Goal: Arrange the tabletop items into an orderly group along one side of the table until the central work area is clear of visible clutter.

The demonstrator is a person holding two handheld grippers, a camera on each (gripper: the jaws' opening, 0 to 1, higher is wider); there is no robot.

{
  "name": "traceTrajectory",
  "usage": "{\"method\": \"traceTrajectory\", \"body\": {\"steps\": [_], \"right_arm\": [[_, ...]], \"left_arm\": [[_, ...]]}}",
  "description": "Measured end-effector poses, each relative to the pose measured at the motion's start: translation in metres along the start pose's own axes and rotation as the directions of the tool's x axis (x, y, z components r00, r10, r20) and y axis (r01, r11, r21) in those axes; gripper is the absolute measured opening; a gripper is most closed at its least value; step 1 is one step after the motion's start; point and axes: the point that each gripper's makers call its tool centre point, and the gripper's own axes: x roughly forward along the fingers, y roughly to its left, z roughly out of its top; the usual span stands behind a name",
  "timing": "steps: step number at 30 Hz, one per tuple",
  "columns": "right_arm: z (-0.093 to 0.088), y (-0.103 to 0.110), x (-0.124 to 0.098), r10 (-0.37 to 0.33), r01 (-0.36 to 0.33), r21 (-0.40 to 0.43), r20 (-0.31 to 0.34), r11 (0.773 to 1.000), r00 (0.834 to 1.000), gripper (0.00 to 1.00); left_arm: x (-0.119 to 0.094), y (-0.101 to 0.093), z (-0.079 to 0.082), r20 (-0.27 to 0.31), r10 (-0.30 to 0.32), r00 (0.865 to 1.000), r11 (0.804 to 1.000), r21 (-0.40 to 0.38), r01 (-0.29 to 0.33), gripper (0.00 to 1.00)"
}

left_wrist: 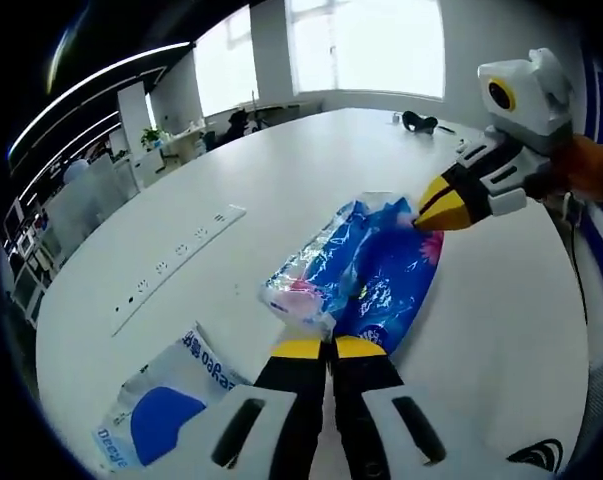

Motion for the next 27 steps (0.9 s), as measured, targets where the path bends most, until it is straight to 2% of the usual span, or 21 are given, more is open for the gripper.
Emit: {"method": "traceTrajectory", "body": {"steps": [7, 17, 27], "right_arm": [[-0.003, -0.006, 0.012, -0.007, 0.007, 0.033, -0.006, 0.999, 1.000, 0.00], [-0.013, -0.004, 0.031, -0.009, 0.011, 0.064, -0.033, 0.998, 0.999, 0.00], [-0.015, -0.008, 0.045, -0.020, 0.023, 0.080, -0.047, 0.996, 0.999, 0.00]], "left_arm": [[0.007, 0.007, -0.002, -0.014, 0.015, 1.000, 1.000, 0.013, -0.015, 0.01], [0.021, 0.015, -0.017, -0.079, 0.044, 0.996, 0.998, 0.050, -0.041, 0.01], [0.026, 0.029, -0.015, -0.094, 0.100, 0.991, 0.994, 0.042, -0.096, 0.02]]}}
